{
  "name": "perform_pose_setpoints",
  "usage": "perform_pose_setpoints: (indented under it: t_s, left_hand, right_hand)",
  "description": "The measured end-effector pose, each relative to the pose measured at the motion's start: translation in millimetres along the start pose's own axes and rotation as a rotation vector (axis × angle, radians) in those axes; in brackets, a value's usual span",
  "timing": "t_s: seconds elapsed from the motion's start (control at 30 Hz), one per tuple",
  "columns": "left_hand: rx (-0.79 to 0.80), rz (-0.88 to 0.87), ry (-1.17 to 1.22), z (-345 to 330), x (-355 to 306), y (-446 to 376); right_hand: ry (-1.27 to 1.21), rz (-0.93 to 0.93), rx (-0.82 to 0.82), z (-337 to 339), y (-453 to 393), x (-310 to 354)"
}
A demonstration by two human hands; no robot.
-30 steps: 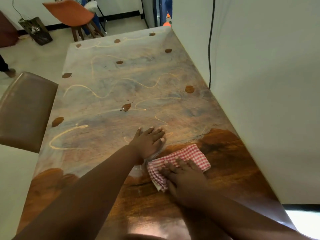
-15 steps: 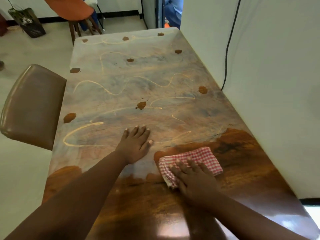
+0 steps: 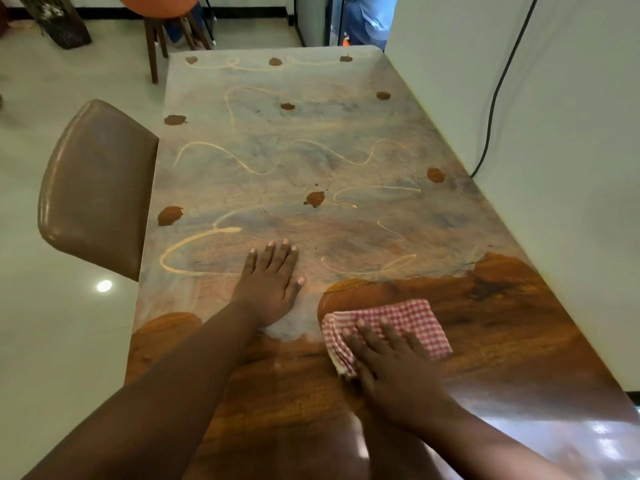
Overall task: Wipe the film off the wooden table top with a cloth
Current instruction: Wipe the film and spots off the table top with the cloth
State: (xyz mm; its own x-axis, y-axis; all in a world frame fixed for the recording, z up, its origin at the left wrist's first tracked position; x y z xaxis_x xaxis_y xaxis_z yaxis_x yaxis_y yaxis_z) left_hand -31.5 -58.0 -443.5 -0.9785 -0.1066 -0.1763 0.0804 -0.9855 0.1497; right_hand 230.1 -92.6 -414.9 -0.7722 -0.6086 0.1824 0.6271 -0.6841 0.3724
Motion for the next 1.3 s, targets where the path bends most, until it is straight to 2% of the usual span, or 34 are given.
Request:
perform_pose_setpoints:
  t_s: [0.17,0.3,0.43,0.57,0.67,0.83,0.93,1.03,1.13,1.2,1.3]
  left_hand:
    - [-0.031,-0.008,0.009,5.4,0.2,0.8]
    - [-0.005,-0.054,0.076,15.1,6.6,-2.0]
    - [0.045,-0.116,0.089,26.8,15.3,-4.8]
    - [0.078,-0.140,0.077,27.5,21.3,0.9]
    - [0.110,-0.143,0.091,27.4,24.7,3.5]
    - [0.251,-0.172,0.147,40.6,31.3,-2.9]
    - [0.279,-0.188,0.102,45.9,33.3,-4.1]
    - [0.264,-0.180,0.097,45.4,32.0,-0.3]
    - [0.235,-0.169,0.118,45.7,31.1,1.6]
    - [0.236,-0.155,0.147,47.7,30.3,1.0]
    - [0.250,-0.134,0.134,53.9,33.7,-0.7]
  right_hand:
    - [0.001,-0.168,-0.008,20.5,-35.7,-11.7]
    - [-0.026,-0.032,-0.025,20.1,-66.2,47.3]
    - [-0.006,0.083,-0.024,-6.8,-31.2,63.7]
    - [0.006,-0.010,-0.042,-5.2,-24.9,44.8]
    - [0.004,-0.087,-0.065,3.9,-54.2,63.3]
    - [-0.015,0.109,-0.020,-1.5,-82.2,137.6]
    - [-0.015,0.166,0.016,-14.2,-60.0,138.9]
    - [-0.012,0.118,0.011,-12.6,-39.1,110.8]
    - [0.039,-0.004,-0.007,6.7,-60.7,92.1]
    - [0.013,-0.043,-0.019,21.2,-91.0,100.1]
    - [-0.006,0.049,-0.068,26.5,-118.6,137.6]
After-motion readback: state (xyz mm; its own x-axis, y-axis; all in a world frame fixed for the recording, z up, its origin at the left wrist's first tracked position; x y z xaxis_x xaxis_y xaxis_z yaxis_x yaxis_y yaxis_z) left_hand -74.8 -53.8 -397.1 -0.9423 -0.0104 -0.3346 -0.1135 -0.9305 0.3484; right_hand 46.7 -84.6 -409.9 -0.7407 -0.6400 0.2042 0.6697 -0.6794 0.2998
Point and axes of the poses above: each hand's wrist, its own y-axis away from the middle knuckle, its own z-axis out of the back of the hand, x = y × z, the point moved 3 cm from there along -y, towards the middle knuckle, and after that the axes turned 1 degree about z, right-handed, at the moved point
